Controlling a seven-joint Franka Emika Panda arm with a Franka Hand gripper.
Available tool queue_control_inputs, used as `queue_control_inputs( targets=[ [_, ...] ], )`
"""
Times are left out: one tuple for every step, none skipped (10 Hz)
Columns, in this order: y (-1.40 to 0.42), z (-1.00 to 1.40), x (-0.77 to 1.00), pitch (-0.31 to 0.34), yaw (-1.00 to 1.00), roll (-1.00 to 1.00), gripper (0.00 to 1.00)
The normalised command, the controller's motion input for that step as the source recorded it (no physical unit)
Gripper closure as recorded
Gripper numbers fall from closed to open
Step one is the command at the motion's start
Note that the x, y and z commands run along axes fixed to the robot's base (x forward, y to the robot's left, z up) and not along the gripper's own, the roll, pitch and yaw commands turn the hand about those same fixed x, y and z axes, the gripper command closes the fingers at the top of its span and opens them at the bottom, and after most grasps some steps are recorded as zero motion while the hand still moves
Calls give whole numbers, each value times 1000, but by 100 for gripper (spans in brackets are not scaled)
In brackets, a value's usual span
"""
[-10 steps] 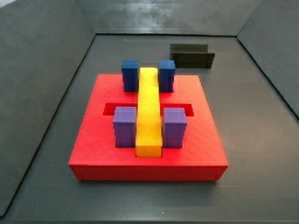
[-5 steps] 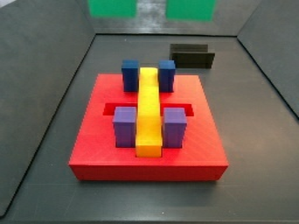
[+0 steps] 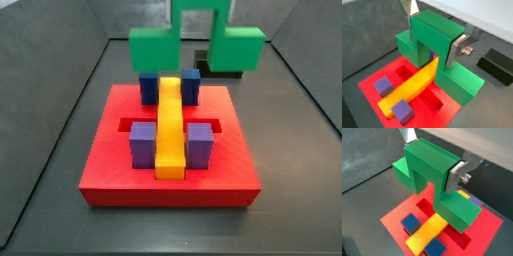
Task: Pick up the green object. Move up. Move to above the board. Insert the green object.
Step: Insert the green object.
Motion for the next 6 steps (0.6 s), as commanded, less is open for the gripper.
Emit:
queue_control_inputs(
  targets=[
    [-331,-449,-63,-163,0,404,100],
    [-266,-466,0,-177,0,303,100],
    [-80,-460,149,-133,0,204,100],
    [0,-409,97,-39,0,76,100],
    [77,-203,0,0,0,-101,100],
    [120,-86,0,0,0,-181,100]
  ],
)
